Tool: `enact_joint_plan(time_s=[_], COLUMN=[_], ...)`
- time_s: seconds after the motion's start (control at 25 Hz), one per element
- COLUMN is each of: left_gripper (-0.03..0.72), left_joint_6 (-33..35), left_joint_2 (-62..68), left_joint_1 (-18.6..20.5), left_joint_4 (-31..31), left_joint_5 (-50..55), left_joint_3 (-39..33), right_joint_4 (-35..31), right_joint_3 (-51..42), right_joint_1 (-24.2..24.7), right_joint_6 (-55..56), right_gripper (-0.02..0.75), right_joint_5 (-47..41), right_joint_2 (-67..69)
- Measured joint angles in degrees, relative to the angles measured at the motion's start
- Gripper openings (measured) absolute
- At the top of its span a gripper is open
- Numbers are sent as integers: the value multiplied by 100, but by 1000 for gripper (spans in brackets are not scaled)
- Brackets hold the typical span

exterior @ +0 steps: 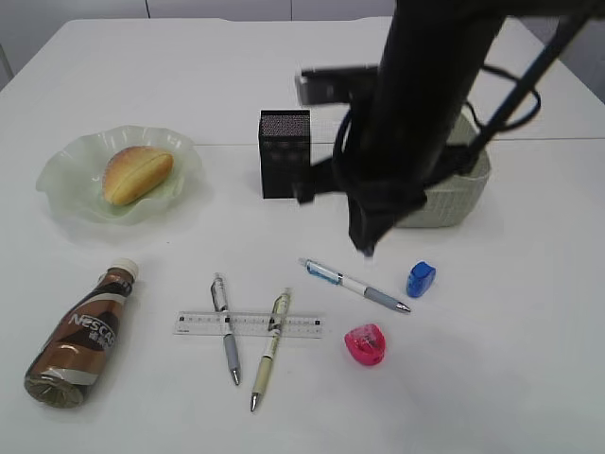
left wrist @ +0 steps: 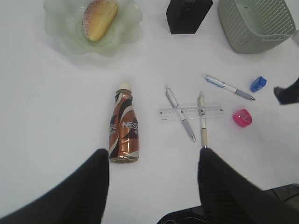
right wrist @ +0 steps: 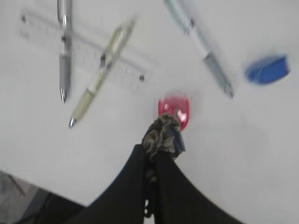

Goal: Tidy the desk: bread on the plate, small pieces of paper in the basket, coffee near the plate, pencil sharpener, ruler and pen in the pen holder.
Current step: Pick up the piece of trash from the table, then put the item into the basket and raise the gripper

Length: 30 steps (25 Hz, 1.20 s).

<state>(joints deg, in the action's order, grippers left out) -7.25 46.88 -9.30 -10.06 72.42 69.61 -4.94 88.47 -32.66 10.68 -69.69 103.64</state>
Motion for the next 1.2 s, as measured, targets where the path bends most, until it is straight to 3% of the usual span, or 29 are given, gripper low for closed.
enact_joint_plan(time_s=[0.28, 0.48, 0.72, 0.96, 1.08, 1.2], left_gripper=[442, 442, 442, 442, 442, 442], left_joint_6=[0, 0, 0, -106, -157, -169], left_joint_2=[0, 0, 0, 0, 0, 0], left_joint_1=[0, 0, 0, 0, 0, 0], left_joint_4=[0, 0, 0, 0, 0, 0], left_joint_5=[0, 0, 0, 0, 0, 0], left_joint_3=[0, 0, 0, 0, 0, 0], right_joint_4=[1498, 1624, 1624, 1613, 1536, 1455], right_joint_3=[1897, 2603, 2765, 2787, 2796, 2800], right_joint_1=[289, 960, 1657, 1918, 1918, 1918], right_joint_6=[483, 510, 523, 523, 523, 523], right_gripper=[-5, -6, -6, -2, 50, 185], right_joint_5=[-59, 47, 459, 810, 992, 1202], right_joint_2=[204, 783, 1676, 2350, 2502, 2576])
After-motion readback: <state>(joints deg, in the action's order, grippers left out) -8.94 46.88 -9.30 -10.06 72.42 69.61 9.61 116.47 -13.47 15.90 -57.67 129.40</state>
